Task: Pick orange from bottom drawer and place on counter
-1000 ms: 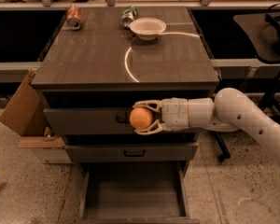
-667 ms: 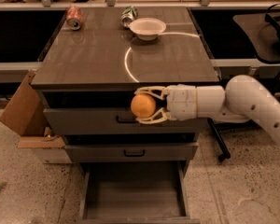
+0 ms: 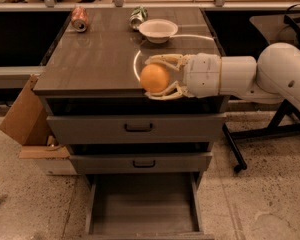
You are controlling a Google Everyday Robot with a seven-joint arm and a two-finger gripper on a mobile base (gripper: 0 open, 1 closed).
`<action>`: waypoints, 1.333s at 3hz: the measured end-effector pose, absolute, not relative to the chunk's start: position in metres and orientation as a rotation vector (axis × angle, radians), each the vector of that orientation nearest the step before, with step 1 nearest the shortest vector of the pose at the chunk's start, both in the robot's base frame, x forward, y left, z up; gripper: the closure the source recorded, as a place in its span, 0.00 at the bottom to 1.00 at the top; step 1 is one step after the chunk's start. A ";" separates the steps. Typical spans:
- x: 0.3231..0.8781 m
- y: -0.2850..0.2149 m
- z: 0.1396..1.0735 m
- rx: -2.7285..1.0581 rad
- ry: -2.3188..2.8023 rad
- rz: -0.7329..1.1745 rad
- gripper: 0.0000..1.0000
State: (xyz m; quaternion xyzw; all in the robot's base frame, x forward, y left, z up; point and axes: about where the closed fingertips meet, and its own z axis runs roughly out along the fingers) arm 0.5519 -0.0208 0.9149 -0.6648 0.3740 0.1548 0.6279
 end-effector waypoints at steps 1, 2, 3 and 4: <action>0.552 -0.021 0.915 -1.524 0.857 0.355 1.00; 0.589 -0.014 0.919 -1.482 0.898 0.380 1.00; 0.622 -0.011 0.919 -1.447 0.954 0.396 1.00; 0.652 -0.011 0.916 -1.421 1.073 0.399 1.00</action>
Offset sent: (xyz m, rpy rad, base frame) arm 0.0766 0.0095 0.0107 0.0735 0.0784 -0.0442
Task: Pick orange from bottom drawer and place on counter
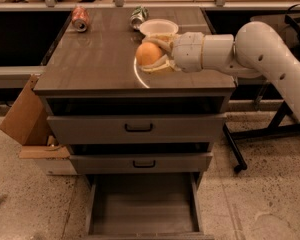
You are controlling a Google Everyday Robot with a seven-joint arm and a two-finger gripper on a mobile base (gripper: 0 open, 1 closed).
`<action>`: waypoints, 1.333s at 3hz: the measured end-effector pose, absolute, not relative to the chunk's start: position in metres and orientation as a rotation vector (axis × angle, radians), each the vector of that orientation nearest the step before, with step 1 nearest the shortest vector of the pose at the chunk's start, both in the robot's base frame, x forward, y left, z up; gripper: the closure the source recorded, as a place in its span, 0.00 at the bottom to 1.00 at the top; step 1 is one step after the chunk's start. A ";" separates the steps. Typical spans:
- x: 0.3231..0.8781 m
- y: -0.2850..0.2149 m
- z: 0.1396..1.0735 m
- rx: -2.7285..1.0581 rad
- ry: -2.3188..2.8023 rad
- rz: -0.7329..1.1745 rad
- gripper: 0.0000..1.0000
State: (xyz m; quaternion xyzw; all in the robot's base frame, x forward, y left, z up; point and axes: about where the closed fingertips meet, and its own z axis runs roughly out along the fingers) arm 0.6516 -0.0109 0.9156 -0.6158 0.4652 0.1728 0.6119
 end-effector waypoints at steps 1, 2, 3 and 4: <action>0.681 -0.011 0.903 -1.410 1.259 0.424 1.00; 0.698 -0.015 0.892 -1.366 1.347 0.445 1.00; 0.719 -0.021 0.884 -1.301 1.430 0.473 1.00; 0.740 -0.025 0.875 -1.261 1.500 0.488 1.00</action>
Offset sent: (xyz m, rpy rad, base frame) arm 0.0676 -0.0161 -0.0343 -0.0390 0.3003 -0.1959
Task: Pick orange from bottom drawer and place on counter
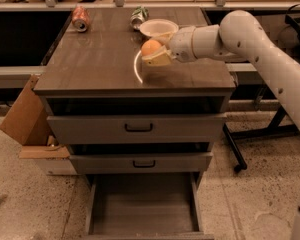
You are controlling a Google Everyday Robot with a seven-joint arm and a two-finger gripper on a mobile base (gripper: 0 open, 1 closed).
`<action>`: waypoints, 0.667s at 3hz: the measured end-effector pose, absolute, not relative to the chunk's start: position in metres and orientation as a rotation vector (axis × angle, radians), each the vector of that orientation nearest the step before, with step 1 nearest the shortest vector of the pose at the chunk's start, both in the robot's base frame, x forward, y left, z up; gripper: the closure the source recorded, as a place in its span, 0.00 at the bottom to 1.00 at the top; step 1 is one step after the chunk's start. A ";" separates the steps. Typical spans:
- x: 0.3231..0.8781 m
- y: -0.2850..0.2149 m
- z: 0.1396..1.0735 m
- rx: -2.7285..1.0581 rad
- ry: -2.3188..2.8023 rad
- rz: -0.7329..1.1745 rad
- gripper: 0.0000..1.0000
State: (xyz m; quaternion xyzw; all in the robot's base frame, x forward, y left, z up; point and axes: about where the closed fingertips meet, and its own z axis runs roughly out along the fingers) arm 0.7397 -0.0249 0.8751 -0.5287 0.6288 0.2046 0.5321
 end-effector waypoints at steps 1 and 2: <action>0.756 -0.025 0.866 -1.247 1.549 0.504 1.00; 0.767 -0.025 0.858 -1.243 1.583 0.519 0.86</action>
Offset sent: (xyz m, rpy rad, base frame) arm 0.0402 -0.0067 -0.0240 -0.0204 0.1143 -0.0410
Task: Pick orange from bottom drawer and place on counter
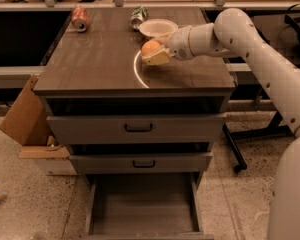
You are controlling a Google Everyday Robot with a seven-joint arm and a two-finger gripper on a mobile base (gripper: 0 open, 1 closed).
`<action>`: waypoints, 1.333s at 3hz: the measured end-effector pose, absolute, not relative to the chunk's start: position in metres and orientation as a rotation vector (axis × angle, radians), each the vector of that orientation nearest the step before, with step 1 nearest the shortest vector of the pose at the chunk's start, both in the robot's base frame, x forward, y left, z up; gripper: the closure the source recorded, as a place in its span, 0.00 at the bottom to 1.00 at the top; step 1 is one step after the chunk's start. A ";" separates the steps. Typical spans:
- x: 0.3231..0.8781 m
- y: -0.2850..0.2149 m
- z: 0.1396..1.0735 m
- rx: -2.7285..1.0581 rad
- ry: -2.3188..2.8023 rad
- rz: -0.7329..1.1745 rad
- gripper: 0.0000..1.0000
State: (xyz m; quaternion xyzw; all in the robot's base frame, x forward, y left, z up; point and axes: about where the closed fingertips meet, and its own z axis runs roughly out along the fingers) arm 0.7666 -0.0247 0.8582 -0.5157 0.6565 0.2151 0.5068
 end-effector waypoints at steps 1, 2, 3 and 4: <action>0.773 -0.024 0.855 -1.239 1.596 0.530 0.63; 0.776 -0.023 0.854 -1.235 1.599 0.540 0.39; 0.778 -0.021 0.855 -1.236 1.596 0.545 0.16; 0.779 -0.022 0.861 -1.235 1.582 0.539 0.00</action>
Offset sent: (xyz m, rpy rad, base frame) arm 0.0146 -0.0038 -0.0025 0.0136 0.0251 -0.0095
